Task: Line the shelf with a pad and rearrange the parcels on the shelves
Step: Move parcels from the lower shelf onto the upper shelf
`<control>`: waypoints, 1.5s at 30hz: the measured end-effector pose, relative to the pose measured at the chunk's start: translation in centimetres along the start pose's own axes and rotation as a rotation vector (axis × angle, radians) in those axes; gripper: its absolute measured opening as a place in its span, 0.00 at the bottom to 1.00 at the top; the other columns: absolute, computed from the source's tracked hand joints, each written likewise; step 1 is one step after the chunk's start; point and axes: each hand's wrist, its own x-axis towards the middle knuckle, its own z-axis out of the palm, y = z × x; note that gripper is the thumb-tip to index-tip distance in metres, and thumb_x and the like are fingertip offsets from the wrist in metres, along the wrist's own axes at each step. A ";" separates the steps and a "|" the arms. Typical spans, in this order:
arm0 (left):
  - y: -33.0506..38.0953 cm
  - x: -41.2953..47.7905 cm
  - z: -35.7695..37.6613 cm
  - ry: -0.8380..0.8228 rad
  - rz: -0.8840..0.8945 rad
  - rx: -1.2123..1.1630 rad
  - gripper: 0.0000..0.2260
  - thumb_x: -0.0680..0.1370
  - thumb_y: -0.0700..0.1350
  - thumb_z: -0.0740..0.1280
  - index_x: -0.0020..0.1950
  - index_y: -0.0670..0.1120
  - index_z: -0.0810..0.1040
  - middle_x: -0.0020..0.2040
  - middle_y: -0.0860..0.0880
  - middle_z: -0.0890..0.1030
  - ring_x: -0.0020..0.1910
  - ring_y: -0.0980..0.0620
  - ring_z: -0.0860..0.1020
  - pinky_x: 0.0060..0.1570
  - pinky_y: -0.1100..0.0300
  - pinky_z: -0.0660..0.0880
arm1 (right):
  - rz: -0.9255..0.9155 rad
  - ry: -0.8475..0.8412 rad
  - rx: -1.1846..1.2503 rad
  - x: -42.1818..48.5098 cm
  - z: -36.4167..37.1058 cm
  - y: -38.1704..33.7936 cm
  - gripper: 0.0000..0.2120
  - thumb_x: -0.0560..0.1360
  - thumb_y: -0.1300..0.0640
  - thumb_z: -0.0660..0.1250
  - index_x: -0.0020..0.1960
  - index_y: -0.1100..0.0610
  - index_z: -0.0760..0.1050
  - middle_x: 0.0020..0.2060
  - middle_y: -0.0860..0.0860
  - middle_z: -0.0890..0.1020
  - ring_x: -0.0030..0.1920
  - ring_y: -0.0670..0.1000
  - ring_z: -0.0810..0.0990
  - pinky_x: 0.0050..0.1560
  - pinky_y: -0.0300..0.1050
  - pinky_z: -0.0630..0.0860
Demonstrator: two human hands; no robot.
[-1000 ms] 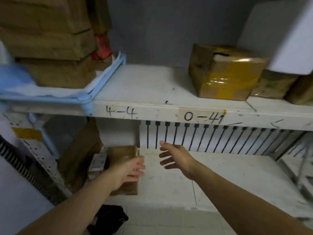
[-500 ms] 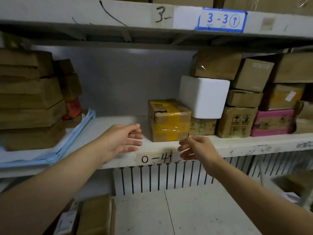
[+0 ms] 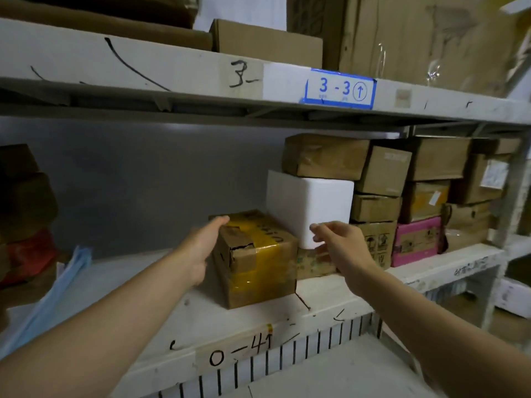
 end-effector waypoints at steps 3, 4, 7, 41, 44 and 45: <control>2.0 1.7 1.3 0.067 0.105 -0.001 0.20 0.80 0.52 0.67 0.68 0.44 0.73 0.62 0.44 0.77 0.53 0.48 0.73 0.51 0.59 0.66 | -0.080 0.149 -0.054 2.0 -0.1 -1.8 0.24 0.75 0.47 0.73 0.67 0.55 0.73 0.56 0.52 0.79 0.53 0.53 0.80 0.48 0.46 0.78; 2.6 2.0 1.6 0.069 0.132 0.014 0.17 0.80 0.52 0.66 0.66 0.45 0.74 0.63 0.44 0.76 0.54 0.47 0.73 0.52 0.58 0.65 | -0.102 0.201 -0.078 2.8 -0.2 -2.4 0.29 0.74 0.45 0.74 0.70 0.53 0.70 0.60 0.52 0.77 0.56 0.53 0.78 0.49 0.46 0.76; 4.2 3.4 3.0 0.035 0.191 0.037 0.06 0.81 0.51 0.65 0.53 0.50 0.73 0.69 0.45 0.72 0.58 0.47 0.68 0.54 0.53 0.63 | -0.152 0.323 -0.120 5.2 -0.3 -3.9 0.38 0.72 0.42 0.75 0.74 0.53 0.63 0.69 0.53 0.70 0.63 0.54 0.73 0.60 0.52 0.75; 13.7 3.3 12.1 -0.201 0.082 -0.249 0.20 0.73 0.65 0.70 0.55 0.51 0.77 0.47 0.44 0.83 0.45 0.43 0.82 0.40 0.53 0.81 | -0.067 0.084 0.213 10.7 -3.3 -11.1 0.24 0.81 0.44 0.63 0.73 0.52 0.65 0.65 0.52 0.73 0.64 0.55 0.73 0.70 0.57 0.70; 13.4 2.3 10.4 -0.179 0.087 -0.294 0.20 0.74 0.62 0.71 0.57 0.50 0.76 0.49 0.42 0.82 0.46 0.42 0.82 0.37 0.50 0.80 | -0.105 0.033 0.214 9.5 -2.6 -11.7 0.22 0.81 0.46 0.64 0.72 0.53 0.67 0.61 0.52 0.74 0.61 0.53 0.73 0.62 0.51 0.72; 13.3 2.0 9.8 -0.156 0.097 -0.311 0.20 0.74 0.61 0.71 0.59 0.49 0.76 0.50 0.42 0.82 0.47 0.42 0.82 0.38 0.49 0.81 | -0.107 0.015 0.217 9.0 -2.2 -11.9 0.22 0.81 0.46 0.64 0.71 0.53 0.68 0.60 0.51 0.74 0.60 0.53 0.73 0.60 0.50 0.72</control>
